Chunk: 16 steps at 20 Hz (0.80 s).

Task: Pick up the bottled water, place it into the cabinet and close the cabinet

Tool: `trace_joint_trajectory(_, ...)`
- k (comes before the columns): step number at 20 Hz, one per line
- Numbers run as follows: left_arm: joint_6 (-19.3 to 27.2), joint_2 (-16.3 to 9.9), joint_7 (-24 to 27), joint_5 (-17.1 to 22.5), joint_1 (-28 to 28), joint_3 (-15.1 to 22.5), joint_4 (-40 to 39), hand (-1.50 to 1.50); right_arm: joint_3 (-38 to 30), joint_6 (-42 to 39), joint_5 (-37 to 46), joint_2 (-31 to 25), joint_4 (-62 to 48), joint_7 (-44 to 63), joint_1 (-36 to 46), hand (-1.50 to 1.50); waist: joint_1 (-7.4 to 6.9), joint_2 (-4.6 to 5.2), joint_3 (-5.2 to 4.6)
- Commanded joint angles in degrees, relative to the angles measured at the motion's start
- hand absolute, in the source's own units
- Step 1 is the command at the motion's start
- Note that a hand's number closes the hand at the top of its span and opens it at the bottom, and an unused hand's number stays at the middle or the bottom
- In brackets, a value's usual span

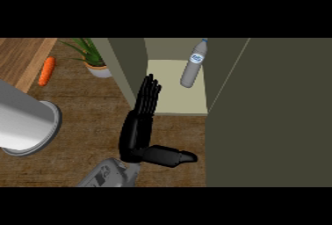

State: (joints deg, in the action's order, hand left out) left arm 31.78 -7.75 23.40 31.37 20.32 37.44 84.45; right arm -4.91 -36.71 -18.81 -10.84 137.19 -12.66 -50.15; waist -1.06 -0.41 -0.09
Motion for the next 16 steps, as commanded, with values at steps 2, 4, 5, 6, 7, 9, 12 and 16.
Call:
trace_joint_trajectory(2,-1.5,-4.7,2.1,-0.4,-10.6,2.2,7.7,-1.50,2.6,-3.4,0.6,-5.0,10.4,5.2,-1.5,1.50,-0.05,0.10,-0.06)
trace_joint_trajectory(4,-1.0,-7.4,0.9,-0.1,-11.5,0.3,11.8,-1.50,6.3,-3.3,5.9,-3.7,11.1,5.4,-0.9,1.50,0.09,0.00,-0.06)
trace_joint_trajectory(5,-4.0,-10.2,2.4,0.5,-14.5,-0.1,12.5,-1.50,8.0,-3.7,4.3,-3.6,11.9,5.8,-2.6,1.50,0.37,0.05,-0.07)
trace_joint_trajectory(6,-0.5,-8.4,1.5,-0.7,-13.9,0.4,14.2,-1.50,10.6,-3.6,6.7,-3.1,12.9,6.8,-3.2,1.50,0.64,-0.02,-0.05)
trace_joint_trajectory(7,-1.7,-10.0,2.4,-0.7,-17.4,1.9,17.4,-1.50,9.9,-3.4,4.8,-4.9,10.7,8.0,-0.5,1.50,-0.33,0.09,-0.05)
trace_joint_trajectory(9,-1.3,-10.4,2.4,-0.2,-18.0,-0.1,17.7,-1.50,15.7,-3.1,8.6,-2.7,14.4,8.4,-3.7,1.50,0.91,-0.10,-0.09)
trace_joint_trajectory(12,-2.3,-12.2,4.1,-1.0,-21.5,0.5,19.1,-1.50,18.6,-1.7,8.6,-4.3,14.8,12.2,-1.8,1.50,0.60,0.07,-0.12)
trace_joint_trajectory(16,-2.5,-14.0,3.2,0.0,-23.9,-0.3,22.8,-1.50,26.4,-0.7,13.8,-2.6,14.0,13.6,2.3,1.50,0.66,-0.11,-0.16)
